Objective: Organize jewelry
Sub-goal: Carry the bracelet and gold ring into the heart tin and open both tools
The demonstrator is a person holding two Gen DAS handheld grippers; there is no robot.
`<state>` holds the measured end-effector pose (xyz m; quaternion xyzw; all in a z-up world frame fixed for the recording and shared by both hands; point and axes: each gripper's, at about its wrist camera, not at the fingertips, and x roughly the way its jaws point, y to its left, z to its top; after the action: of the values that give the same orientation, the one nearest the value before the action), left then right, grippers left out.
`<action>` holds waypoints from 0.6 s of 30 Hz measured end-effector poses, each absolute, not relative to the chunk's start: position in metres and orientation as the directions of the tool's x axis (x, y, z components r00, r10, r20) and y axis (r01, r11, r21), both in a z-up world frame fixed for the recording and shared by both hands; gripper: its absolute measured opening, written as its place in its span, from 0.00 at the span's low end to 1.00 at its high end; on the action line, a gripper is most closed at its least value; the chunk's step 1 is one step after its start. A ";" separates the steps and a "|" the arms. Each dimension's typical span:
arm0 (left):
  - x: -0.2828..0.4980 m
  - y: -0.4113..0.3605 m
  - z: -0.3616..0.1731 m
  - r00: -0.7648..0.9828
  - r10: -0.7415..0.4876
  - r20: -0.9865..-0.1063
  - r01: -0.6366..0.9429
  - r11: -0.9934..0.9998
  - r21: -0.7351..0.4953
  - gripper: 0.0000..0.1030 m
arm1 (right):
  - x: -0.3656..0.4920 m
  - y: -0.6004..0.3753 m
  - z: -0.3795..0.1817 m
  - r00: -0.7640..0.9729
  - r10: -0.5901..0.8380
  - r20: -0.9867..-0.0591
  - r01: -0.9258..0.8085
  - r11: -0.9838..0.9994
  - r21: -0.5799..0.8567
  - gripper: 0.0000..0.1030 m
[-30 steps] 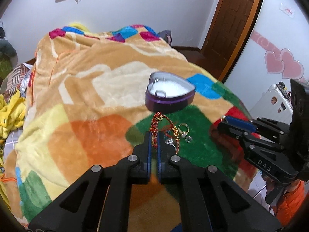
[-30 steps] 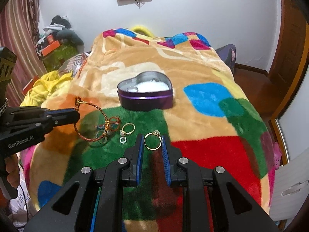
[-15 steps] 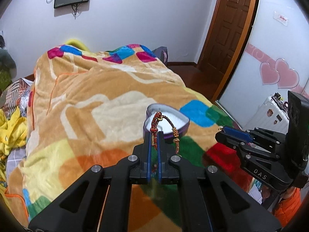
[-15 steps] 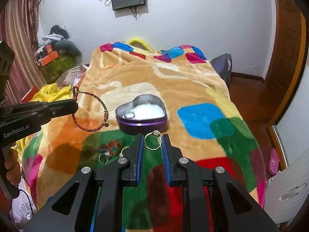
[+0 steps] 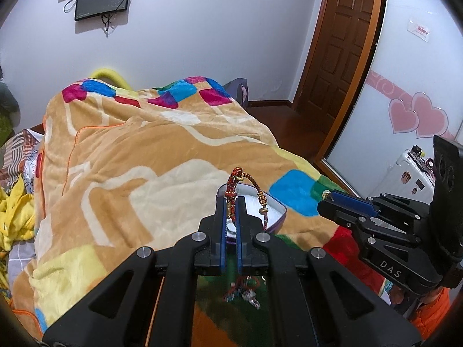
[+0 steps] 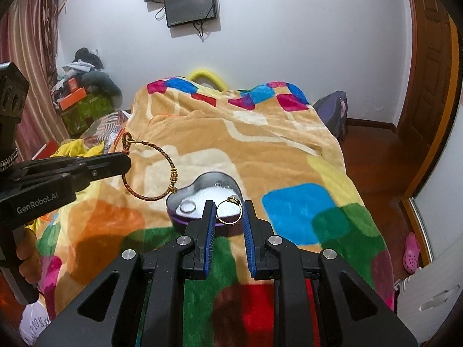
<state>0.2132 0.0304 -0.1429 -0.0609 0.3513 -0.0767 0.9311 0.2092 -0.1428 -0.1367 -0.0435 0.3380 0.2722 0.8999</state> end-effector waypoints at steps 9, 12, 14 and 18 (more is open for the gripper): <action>0.238 0.029 -0.163 0.711 -0.204 -0.673 0.104 0.977 -0.187 0.04 | 0.227 -0.135 -0.142 0.611 0.473 -0.635 -0.526 0.842 0.121 0.16; 0.248 0.029 -0.171 0.692 -0.222 -0.686 0.108 0.973 -0.205 0.04 | 0.232 -0.133 -0.146 0.602 0.476 -0.642 -0.529 0.839 0.126 0.16; 0.254 0.028 -0.178 0.679 -0.232 -0.697 0.110 0.970 -0.216 0.04 | 0.237 -0.129 -0.150 0.592 0.479 -0.648 -0.534 0.836 0.130 0.16; 0.264 0.025 -0.189 0.653 -0.254 -0.713 0.116 0.965 -0.237 0.04 | 0.244 -0.125 -0.157 0.571 0.480 -0.666 -0.542 0.830 0.134 0.16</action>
<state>0.2636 0.0252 -0.1888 -0.0854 0.4037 -0.1022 0.9052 0.2442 -0.1255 -0.1570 -0.0426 0.3625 0.2885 0.8852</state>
